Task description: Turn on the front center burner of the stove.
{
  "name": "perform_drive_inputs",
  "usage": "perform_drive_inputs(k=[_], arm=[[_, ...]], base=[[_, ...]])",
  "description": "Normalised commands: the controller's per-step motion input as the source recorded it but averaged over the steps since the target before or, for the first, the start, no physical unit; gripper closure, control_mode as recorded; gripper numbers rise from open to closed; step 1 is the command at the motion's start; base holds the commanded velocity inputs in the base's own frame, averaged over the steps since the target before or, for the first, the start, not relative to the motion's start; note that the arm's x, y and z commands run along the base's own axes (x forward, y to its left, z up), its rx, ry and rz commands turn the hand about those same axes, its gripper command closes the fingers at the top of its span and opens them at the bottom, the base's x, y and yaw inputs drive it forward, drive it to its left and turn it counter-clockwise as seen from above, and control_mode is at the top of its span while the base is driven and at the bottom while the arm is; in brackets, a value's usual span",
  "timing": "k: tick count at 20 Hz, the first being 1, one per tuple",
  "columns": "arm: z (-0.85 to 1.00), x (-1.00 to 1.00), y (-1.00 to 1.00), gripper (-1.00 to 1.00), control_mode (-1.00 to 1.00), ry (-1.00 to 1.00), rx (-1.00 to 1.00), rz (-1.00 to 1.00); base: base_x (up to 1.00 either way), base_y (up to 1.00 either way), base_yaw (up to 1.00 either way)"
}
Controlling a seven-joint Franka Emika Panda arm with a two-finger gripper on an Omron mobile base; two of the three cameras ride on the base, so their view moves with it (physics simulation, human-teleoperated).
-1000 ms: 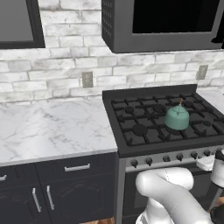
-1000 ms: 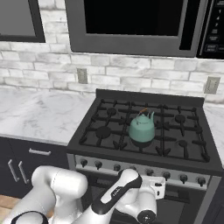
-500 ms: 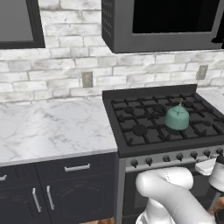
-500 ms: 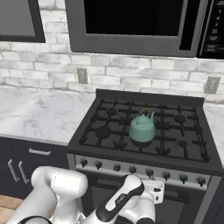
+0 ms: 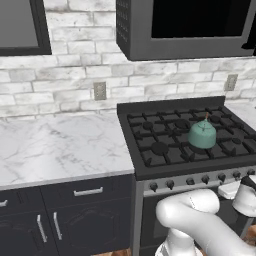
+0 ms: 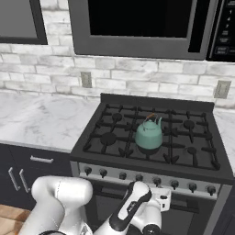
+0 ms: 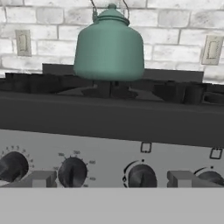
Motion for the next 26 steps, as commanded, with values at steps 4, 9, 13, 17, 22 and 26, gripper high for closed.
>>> perform_drive_inputs(k=[4,9,13,17,22,26], arm=[[-0.30,0.21,-0.08,-1.00,-1.00,0.00,0.00,0.00],[-0.23,0.19,-0.26,-1.00,-1.00,0.00,0.00,0.00],[-0.18,0.23,-0.29,-1.00,-1.00,0.00,0.01,0.00],[-0.14,0.27,-0.12,-1.00,-1.00,0.00,0.00,0.00],[-0.19,0.28,-0.02,-1.00,-1.00,0.00,0.00,0.00],[-0.25,0.29,-0.08,-1.00,-1.00,0.00,0.00,0.00]], base=[[0.00,0.00,0.00],[0.00,0.00,0.00],[0.00,0.00,0.00],[0.00,0.00,0.00],[0.00,0.00,0.00],[0.00,0.00,0.00]])
